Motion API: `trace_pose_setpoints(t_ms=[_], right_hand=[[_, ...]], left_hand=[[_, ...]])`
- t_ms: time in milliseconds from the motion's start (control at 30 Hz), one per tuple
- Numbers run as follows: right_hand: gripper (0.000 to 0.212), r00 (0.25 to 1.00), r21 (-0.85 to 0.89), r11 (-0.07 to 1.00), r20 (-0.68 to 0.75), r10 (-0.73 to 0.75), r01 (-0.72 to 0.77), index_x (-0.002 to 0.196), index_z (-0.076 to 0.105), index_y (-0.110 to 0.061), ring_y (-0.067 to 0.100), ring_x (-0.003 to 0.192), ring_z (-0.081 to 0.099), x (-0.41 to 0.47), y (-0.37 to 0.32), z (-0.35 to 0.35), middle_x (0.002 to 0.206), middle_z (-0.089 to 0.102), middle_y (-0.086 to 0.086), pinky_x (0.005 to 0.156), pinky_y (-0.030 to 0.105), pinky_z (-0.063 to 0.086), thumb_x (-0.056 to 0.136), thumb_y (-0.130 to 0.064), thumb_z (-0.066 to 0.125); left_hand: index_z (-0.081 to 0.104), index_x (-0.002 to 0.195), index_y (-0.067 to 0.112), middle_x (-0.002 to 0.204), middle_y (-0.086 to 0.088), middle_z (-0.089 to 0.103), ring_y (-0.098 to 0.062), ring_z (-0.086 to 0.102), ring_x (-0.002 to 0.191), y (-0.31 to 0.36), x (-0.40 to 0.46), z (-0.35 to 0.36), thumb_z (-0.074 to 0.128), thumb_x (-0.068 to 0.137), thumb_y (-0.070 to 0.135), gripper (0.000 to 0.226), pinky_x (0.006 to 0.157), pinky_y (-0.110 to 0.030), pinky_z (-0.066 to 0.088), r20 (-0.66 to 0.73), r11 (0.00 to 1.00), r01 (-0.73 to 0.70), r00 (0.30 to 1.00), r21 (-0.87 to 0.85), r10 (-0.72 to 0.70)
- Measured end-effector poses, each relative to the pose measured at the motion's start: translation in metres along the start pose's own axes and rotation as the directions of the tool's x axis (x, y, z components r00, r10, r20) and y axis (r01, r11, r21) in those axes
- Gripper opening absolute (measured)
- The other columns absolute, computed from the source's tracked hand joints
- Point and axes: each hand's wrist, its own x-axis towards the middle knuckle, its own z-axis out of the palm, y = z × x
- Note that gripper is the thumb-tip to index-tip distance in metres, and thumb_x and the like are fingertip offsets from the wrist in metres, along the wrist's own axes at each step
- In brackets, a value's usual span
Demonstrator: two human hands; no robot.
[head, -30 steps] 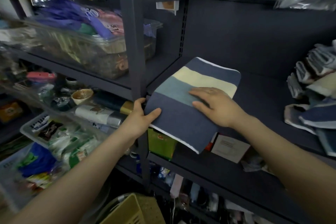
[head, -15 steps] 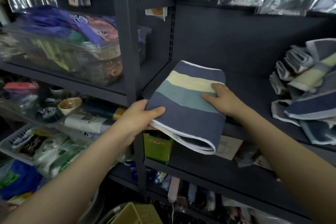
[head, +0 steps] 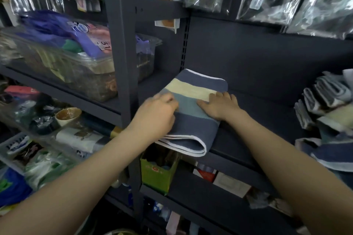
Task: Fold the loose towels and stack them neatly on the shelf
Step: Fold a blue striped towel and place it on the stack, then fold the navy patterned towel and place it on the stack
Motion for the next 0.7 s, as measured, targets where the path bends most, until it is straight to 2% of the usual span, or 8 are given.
trace_pose_setpoints(t_ms=[67, 133, 200, 300, 467, 567, 633, 700], right_hand=[[0.046, 0.957, 0.024, 0.98, -0.222, -0.185, 0.195, 0.117, 0.055, -0.01, 0.033, 0.118, 0.048, 0.004, 0.005, -0.012, 0.128, 0.051, 0.015, 0.098, 0.041, 0.037, 0.095, -0.044, 0.033], [0.029, 0.841, 0.081, 0.9, -0.4, -0.364, 0.428, 0.106, 0.059, -0.009, 0.033, 0.104, 0.056, 0.011, 0.012, -0.02, 0.113, 0.059, 0.014, 0.088, 0.041, 0.044, 0.095, -0.027, 0.039], [0.027, 0.822, 0.149, 0.833, -0.328, -0.466, 0.532, 0.111, 0.059, -0.008, 0.029, 0.109, 0.055, 0.023, 0.02, -0.017, 0.117, 0.059, 0.012, 0.094, 0.038, 0.041, 0.095, -0.024, 0.044], [0.046, 0.872, 0.184, 0.853, -0.05, -0.488, 0.488, 0.137, 0.041, -0.01, 0.021, 0.134, 0.034, 0.041, 0.034, 0.005, 0.144, 0.04, 0.01, 0.112, 0.031, 0.022, 0.097, -0.033, 0.042], [0.052, 0.893, 0.185, 0.877, -0.012, -0.45, 0.444, 0.145, 0.025, -0.017, 0.016, 0.143, 0.015, 0.067, 0.056, 0.016, 0.155, 0.019, 0.005, 0.112, 0.022, 0.005, 0.099, -0.039, 0.031], [0.06, 0.947, 0.01, 0.948, 0.022, -0.319, 0.319, 0.148, 0.017, -0.016, 0.017, 0.144, 0.011, 0.072, 0.07, 0.014, 0.157, 0.012, 0.004, 0.116, 0.034, 0.007, 0.098, -0.049, 0.021], [0.061, 0.982, -0.055, 0.981, -0.016, -0.187, 0.186, 0.147, 0.018, -0.014, 0.022, 0.142, 0.018, 0.068, 0.076, 0.01, 0.156, 0.014, 0.005, 0.115, 0.042, 0.014, 0.097, -0.05, 0.019], [0.057, 0.991, -0.07, 0.99, -0.045, -0.125, 0.122, 0.145, 0.022, -0.01, 0.028, 0.137, 0.028, 0.052, 0.075, 0.006, 0.154, 0.02, 0.01, 0.11, 0.042, 0.024, 0.099, -0.044, 0.021]], left_hand=[[0.066, 0.091, 0.011, 0.116, -0.006, 0.057, -0.023, 0.051, 0.113, 0.006, 0.018, 0.005, 0.049, 0.09, 0.036, 0.031, 0.091, -0.036, 0.042, 0.155, 0.987, 0.077, 0.986, -0.143, -0.054], [0.067, 0.081, 0.011, 0.116, -0.005, 0.059, -0.019, 0.051, 0.113, 0.014, 0.03, 0.015, 0.046, 0.085, 0.057, 0.052, 0.084, -0.035, 0.045, 0.201, 0.983, 0.166, 0.968, -0.083, -0.147], [0.055, 0.069, 0.012, 0.116, -0.004, 0.058, -0.019, 0.054, 0.098, 0.022, 0.033, 0.025, 0.04, 0.078, 0.072, 0.062, 0.067, -0.03, 0.041, 0.166, 0.975, 0.219, 0.961, 0.027, -0.22], [0.039, 0.075, 0.016, 0.107, -0.004, 0.055, -0.021, 0.05, 0.092, 0.03, 0.023, 0.033, 0.029, 0.065, 0.084, 0.069, 0.07, -0.031, 0.037, 0.152, 0.971, 0.238, 0.959, 0.035, -0.241], [0.033, 0.101, 0.026, 0.132, 0.002, 0.04, -0.024, 0.029, 0.13, 0.036, 0.011, 0.032, 0.02, 0.038, 0.095, 0.094, 0.109, -0.048, 0.021, 0.265, 0.963, 0.264, 0.934, -0.053, -0.241], [0.01, 0.143, 0.032, 0.155, 0.001, 0.008, -0.024, 0.003, 0.142, 0.036, 0.011, 0.036, 0.02, 0.037, 0.095, 0.124, 0.113, -0.052, 0.002, 0.39, 0.964, 0.265, 0.89, -0.018, -0.237], [-0.011, 0.145, 0.036, 0.156, 0.0, -0.01, -0.025, -0.009, 0.143, 0.033, 0.011, 0.038, 0.017, 0.035, 0.098, 0.129, 0.112, -0.052, -0.005, 0.45, 0.973, 0.232, 0.868, 0.008, -0.211], [-0.012, 0.145, 0.034, 0.156, -0.002, -0.011, -0.027, -0.011, 0.142, 0.03, 0.012, 0.038, 0.015, 0.032, 0.099, 0.133, 0.111, -0.053, -0.005, 0.463, 0.978, 0.21, 0.866, 0.005, -0.189]])
